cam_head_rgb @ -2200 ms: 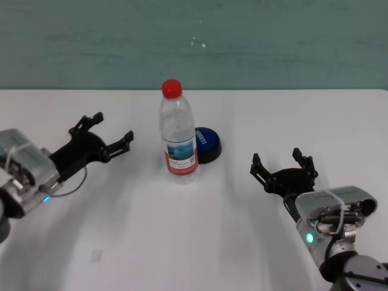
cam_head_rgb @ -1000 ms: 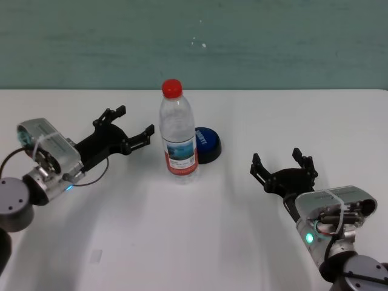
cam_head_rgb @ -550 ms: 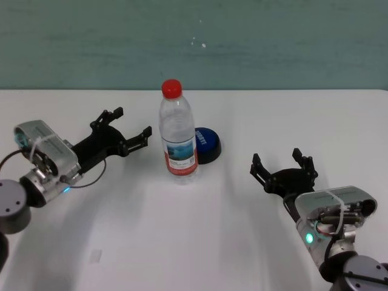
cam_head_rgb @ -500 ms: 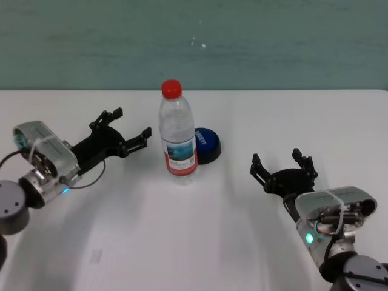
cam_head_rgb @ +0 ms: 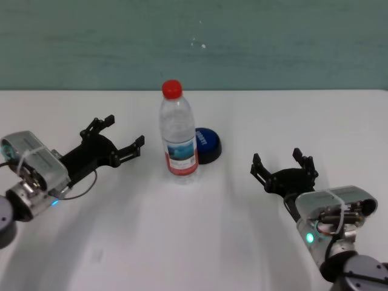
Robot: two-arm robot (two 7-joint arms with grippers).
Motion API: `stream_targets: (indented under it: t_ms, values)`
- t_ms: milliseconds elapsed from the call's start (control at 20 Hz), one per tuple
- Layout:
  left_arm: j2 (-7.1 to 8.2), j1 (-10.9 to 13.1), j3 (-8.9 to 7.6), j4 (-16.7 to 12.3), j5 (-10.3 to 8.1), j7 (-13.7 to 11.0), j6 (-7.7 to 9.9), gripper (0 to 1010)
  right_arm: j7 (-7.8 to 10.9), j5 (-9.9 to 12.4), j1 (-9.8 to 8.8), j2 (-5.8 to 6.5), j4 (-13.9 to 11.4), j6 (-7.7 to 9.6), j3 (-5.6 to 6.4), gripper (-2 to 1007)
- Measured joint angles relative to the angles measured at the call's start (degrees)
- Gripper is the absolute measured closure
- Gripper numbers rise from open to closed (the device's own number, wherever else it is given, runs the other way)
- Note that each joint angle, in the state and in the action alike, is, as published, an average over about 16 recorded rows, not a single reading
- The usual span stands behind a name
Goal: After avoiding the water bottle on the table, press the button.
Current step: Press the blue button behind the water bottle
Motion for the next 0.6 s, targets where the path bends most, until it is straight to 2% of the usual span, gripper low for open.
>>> stream_targets:
  t_ms: [400,600]
  values:
    - [3.98,9.0,-2.56,-12.3,0.71,2.5,2.87,10,0.00,0.0,0.00,0.00,0.0,0.00,0.00,1]
    - [5.09,13.6,-3.87,-17.9,1.27,3.8,3.76,10,0.00,0.0,0.00,0.00,0.0,0.00,0.00,1]
